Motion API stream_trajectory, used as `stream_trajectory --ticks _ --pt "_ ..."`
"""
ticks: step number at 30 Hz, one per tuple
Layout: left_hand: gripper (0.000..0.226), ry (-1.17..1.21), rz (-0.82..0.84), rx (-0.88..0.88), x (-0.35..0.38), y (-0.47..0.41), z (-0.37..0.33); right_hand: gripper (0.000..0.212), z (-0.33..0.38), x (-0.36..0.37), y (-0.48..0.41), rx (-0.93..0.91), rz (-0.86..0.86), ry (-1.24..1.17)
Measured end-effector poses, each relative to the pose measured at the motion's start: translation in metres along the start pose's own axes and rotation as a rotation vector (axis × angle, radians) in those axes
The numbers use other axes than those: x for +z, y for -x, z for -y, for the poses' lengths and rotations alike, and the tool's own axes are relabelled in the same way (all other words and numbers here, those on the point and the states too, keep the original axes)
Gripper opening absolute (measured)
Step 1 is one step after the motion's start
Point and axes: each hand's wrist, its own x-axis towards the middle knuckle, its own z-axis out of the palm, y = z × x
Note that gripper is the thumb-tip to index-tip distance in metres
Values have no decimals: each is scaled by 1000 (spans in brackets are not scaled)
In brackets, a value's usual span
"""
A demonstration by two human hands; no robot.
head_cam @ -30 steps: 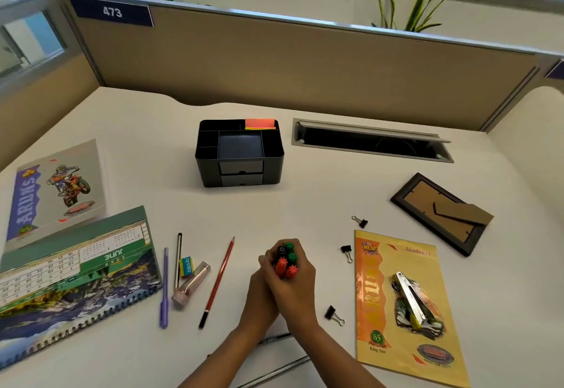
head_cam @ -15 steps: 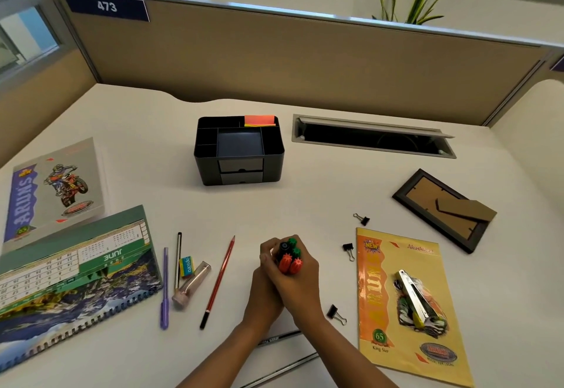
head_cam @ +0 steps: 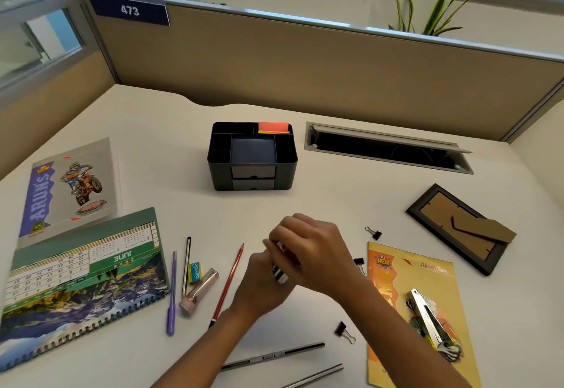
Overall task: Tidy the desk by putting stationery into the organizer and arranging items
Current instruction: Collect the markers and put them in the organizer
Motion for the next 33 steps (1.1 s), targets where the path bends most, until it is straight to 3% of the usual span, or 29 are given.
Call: stream_trajectory --ticks 4,7,12,16,18,24,27,29,30,33 --pt "13 -40 -27 27 -14 -9 3 30 -8 5 -20 -55 101 -1" --pt "15 -50 -89 25 -21 -16 4 32 -7 14 -32 47 -1 -97" --pt "29 -30 -155 22 -37 -27 0 25 -5 23 -54 360 -108 -398" --pt "42 -7 -218 -3 -42 -34 -2 23 8 29 -66 758 -158 -975" --pt "41 29 -256 -34 -44 -38 -4 27 12 35 -70 890 -132 -1138" --pt "54 -59 -287 -75 -52 -51 0 15 3 47 -91 799 -143 -1066" --pt "80 23 -93 -78 -67 -63 12 14 -13 50 -114 778 -230 -1029" --pt "84 -25 -14 -171 -75 -67 29 13 -28 53 -136 835 -329 -1005" --pt "83 -60 -52 -242 -76 -67 40 12 -37 54 -148 861 -393 -1014" --pt "64 -167 -381 -490 -72 -72 73 15 -61 60 -184 895 -593 -1132"
